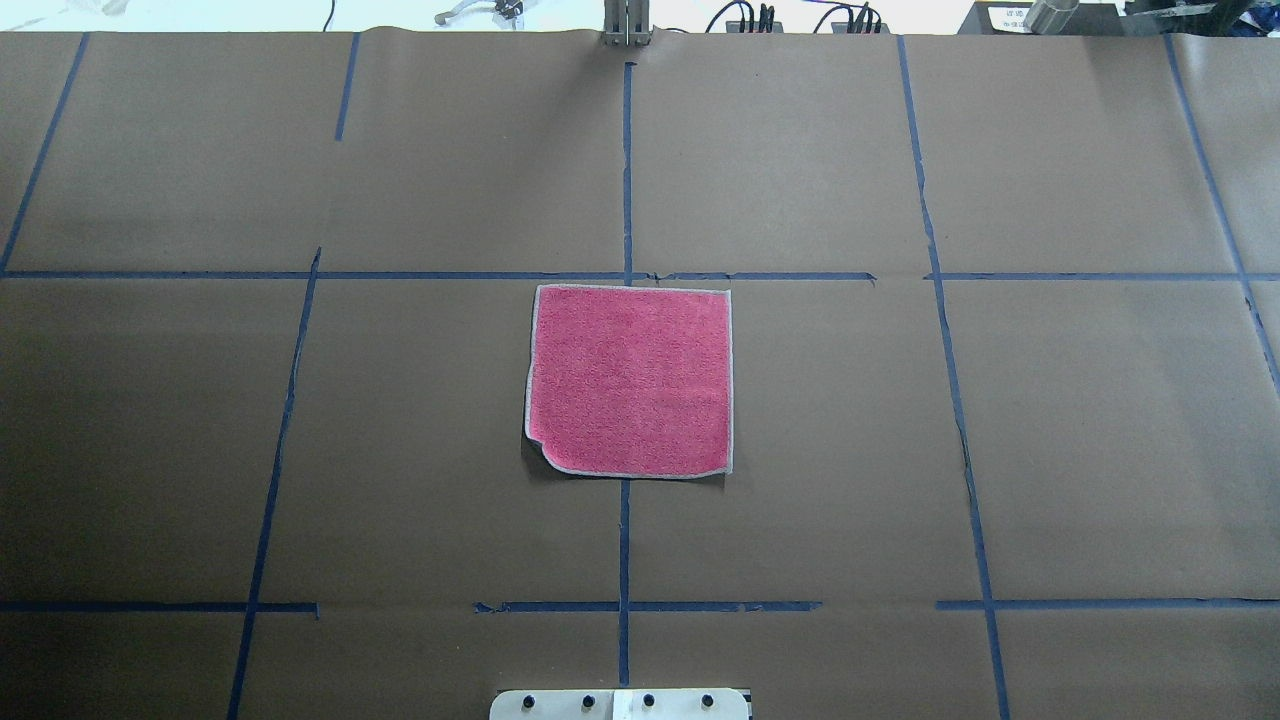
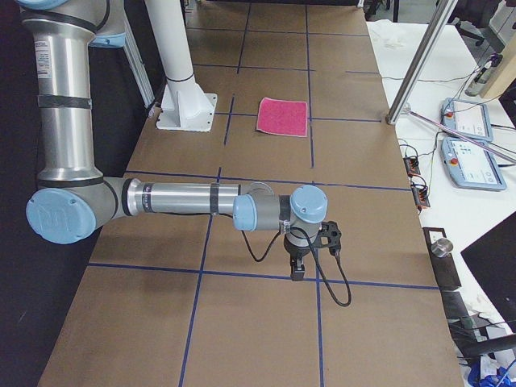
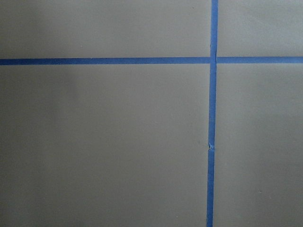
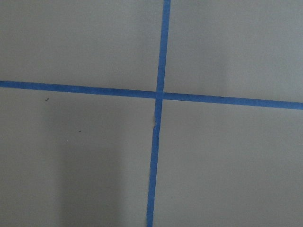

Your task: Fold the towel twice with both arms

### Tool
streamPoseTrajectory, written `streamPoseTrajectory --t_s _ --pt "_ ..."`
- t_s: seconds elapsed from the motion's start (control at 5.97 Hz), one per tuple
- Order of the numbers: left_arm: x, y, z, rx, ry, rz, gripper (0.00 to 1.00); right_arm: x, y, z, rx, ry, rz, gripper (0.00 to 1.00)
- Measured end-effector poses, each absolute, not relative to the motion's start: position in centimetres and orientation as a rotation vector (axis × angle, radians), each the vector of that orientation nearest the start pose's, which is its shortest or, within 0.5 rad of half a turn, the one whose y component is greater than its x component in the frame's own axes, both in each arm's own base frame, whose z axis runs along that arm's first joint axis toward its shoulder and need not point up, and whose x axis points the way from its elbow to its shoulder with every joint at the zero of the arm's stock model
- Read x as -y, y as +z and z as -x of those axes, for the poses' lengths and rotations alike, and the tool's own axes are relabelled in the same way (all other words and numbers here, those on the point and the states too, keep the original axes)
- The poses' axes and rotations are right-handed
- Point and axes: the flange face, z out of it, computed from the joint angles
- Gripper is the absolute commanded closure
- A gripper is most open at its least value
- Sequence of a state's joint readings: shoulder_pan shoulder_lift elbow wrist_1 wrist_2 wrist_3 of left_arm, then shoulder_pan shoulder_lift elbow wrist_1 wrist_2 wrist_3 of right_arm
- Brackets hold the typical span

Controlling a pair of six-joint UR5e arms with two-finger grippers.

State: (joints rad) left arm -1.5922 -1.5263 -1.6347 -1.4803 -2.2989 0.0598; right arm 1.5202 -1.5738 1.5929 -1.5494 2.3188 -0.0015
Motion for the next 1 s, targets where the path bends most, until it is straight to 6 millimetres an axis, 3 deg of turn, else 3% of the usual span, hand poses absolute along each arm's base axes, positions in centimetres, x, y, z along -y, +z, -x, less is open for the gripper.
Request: streamPoseTrajectory --t_s 0.67,0.84,1.0 --pt "47.3 65.0 7.3 -0.733 0.016 0.025 0.0 49.8 64.5 -3.8 0.753 -0.063 -0.021 0.0" --pt "49.2 63.4 5.7 -0.734 0.026 0.021 0.0 50.6 63.5 -2.4 0.751 -0.086 -0.027 0.0" --pt "52.1 60.6 1.6 -0.736 0.046 0.026 0.0 52.5 61.1 0.3 0.752 -0.13 -0.044 0.0"
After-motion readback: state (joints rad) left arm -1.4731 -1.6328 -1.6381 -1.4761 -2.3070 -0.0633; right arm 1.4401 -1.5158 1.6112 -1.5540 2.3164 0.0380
